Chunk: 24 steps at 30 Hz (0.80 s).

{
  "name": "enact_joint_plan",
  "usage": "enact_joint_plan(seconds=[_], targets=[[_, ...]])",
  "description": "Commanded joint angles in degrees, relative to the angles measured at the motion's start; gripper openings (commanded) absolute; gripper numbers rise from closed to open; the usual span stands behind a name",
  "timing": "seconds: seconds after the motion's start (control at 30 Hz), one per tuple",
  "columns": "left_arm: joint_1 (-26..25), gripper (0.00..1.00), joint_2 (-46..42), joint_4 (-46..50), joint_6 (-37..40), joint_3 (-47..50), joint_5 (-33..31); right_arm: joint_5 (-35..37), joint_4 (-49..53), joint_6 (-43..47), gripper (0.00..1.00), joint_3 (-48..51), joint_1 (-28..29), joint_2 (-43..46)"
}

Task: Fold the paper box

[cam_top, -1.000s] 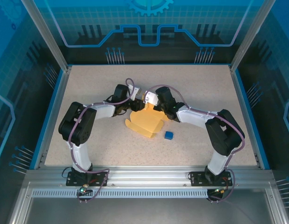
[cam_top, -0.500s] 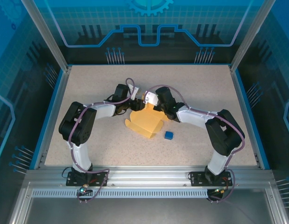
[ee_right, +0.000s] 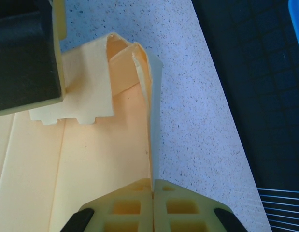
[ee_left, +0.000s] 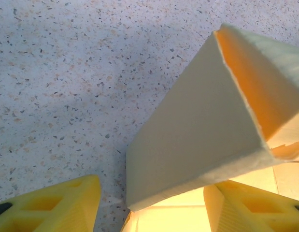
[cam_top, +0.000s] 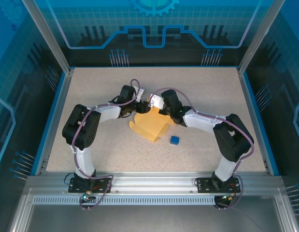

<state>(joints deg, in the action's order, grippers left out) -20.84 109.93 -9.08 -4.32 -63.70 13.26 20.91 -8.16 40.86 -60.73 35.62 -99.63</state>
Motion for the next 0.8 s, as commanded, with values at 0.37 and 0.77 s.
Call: enact_joint_plan(seconds=[0.37,0.77], targets=[[-0.47,0.63,0.82,-3.48,0.09,-1.54,0.52,-4.32,2.36,-1.57,0.06,0.95,0.96,0.93],[-0.49,0.56,-1.20,1.70,4.14,0.82,-5.69,-3.88,1.93,-2.37,0.06,1.21,-0.17,1.95]])
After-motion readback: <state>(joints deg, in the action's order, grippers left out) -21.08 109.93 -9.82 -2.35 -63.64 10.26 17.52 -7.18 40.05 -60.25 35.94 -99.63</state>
